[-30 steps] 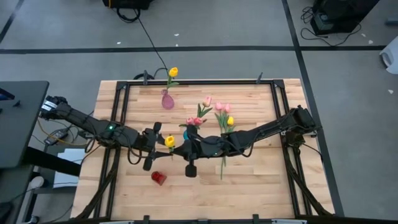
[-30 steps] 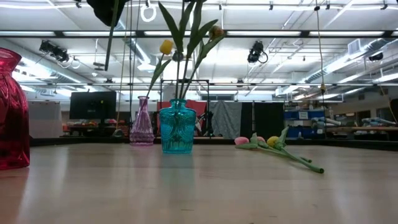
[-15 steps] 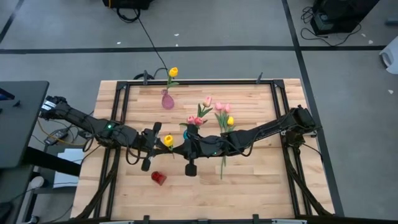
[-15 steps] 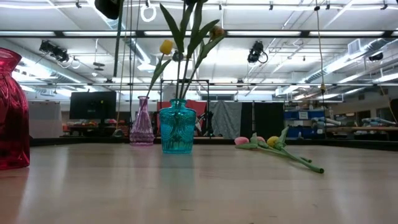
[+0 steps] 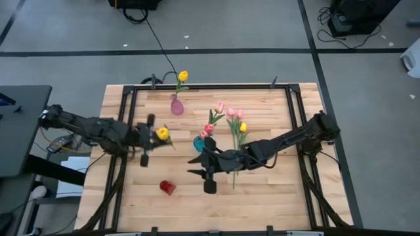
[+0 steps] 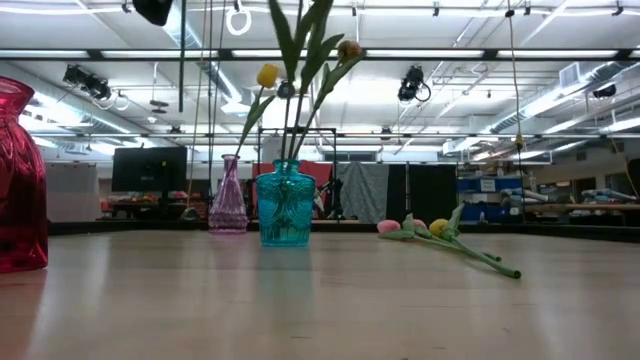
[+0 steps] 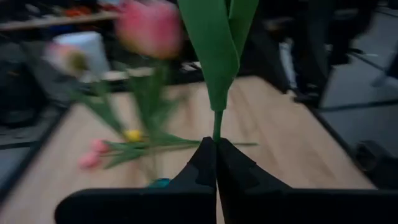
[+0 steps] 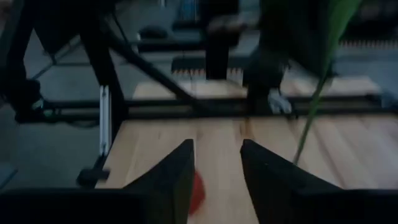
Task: Sort flowers into vase by color
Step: Put the yellow flower into the purple flower vase
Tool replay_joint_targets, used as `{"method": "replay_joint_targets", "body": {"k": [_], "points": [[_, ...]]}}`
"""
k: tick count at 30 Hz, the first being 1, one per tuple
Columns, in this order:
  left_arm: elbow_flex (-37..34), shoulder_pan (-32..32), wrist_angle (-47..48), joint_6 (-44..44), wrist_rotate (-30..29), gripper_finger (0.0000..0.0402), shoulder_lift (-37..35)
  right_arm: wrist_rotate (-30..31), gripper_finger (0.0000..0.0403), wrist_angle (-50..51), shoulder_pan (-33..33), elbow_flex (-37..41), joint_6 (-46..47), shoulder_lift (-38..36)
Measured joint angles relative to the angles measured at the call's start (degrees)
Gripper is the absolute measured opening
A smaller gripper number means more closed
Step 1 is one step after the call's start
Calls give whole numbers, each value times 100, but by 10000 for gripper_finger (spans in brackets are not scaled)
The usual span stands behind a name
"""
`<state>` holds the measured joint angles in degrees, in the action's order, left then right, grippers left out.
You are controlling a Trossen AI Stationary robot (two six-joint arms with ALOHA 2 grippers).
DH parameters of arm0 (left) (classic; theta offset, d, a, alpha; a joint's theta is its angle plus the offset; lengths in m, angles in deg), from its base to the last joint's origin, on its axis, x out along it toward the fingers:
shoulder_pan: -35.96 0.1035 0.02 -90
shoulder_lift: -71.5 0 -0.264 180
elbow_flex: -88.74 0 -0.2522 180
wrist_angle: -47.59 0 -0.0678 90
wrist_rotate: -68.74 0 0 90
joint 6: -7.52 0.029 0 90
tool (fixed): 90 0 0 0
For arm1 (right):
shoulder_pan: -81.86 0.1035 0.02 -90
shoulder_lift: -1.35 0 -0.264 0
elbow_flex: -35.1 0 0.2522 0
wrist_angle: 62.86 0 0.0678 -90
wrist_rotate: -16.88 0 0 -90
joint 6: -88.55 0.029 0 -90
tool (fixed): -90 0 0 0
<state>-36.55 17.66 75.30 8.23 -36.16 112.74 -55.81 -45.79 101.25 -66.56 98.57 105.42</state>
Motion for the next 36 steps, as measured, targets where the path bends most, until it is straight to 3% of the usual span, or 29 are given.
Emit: {"method": "replay_joint_targets", "body": {"k": [8,16,22,27,36], "points": [[2,925,395,436,-413,1,-648,319,153,1683,567,2,763,-220],[2,2458,353,766,523,0,-396,-44,136,2300,647,3,970,-336],[1,3642,247,967,1475,0,-378,342,133,3324,627,185,1189,-798],[0,4475,-101,1136,2042,0,-95,251,124,2875,395,1186,1255,-1489],[-4,5753,-1054,1253,2882,0,722,-243,106,670,-260,3636,1300,-2692]]}}
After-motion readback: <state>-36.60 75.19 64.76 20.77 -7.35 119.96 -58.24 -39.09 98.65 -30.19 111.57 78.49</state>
